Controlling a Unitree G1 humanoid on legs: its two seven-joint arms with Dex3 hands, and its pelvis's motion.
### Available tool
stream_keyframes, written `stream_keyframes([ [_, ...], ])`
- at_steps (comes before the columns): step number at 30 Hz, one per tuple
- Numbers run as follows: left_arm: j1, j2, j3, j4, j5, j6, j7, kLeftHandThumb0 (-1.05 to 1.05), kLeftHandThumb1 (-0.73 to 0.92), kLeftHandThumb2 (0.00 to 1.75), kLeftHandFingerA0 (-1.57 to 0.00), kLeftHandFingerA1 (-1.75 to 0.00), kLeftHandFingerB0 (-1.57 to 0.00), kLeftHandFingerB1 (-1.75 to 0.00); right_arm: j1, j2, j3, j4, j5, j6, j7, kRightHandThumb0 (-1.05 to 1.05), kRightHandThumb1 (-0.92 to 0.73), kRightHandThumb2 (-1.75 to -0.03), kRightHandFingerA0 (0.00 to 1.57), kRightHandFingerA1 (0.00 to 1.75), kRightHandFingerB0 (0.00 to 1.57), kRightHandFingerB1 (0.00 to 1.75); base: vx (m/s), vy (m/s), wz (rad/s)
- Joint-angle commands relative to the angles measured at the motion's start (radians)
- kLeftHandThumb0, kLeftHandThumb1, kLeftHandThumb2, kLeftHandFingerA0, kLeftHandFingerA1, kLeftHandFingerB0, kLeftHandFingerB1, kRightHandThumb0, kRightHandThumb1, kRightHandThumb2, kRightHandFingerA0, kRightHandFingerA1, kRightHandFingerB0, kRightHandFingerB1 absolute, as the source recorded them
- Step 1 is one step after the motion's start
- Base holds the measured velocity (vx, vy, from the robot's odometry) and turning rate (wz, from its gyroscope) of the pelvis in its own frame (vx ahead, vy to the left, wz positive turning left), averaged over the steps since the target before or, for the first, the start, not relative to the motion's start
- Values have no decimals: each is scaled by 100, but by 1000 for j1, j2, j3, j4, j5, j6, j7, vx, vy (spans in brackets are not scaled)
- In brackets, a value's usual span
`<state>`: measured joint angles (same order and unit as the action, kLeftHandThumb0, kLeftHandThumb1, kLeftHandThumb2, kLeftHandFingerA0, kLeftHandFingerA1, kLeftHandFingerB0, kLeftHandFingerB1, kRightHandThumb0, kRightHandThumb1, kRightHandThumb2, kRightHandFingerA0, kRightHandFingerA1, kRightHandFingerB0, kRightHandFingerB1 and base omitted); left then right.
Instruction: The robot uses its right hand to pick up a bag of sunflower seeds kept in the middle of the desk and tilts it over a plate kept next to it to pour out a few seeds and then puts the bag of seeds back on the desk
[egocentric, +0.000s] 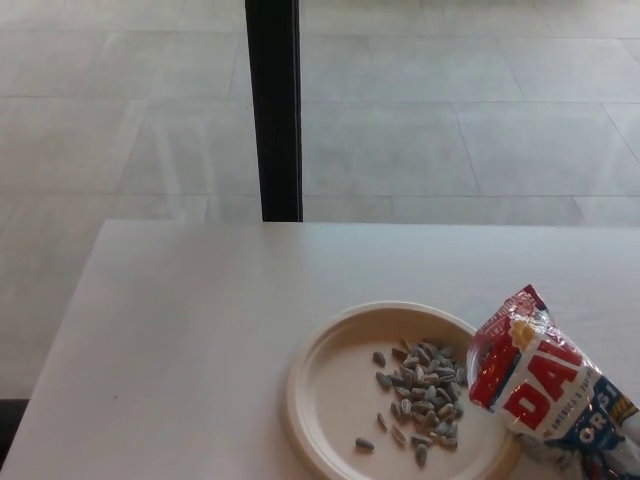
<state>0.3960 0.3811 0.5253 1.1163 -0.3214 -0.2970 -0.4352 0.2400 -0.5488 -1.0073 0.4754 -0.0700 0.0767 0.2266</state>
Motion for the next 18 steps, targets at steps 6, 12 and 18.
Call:
stream_keyframes([
  [6,-39,16,38,90,-32,68,52,-60,78,82,-37,-90,-29,-69,-53,263,-295,557,390,-4,-229,-46,-67,-75,4,32,7,21,0,0,0],
  [12,-15,26,66,91,-48,108,96,-49,78,82,-22,-73,0,-41,-58,274,-241,658,363,-50,-80,-45,-62,-60,5,34,12,25,0,0,0],
  [18,-24,49,23,130,4,117,107,-48,80,79,-16,-65,-1,-48,-26,283,-104,659,299,-111,-13,-51,-64,-61,9,30,16,27,0,0,0],
])
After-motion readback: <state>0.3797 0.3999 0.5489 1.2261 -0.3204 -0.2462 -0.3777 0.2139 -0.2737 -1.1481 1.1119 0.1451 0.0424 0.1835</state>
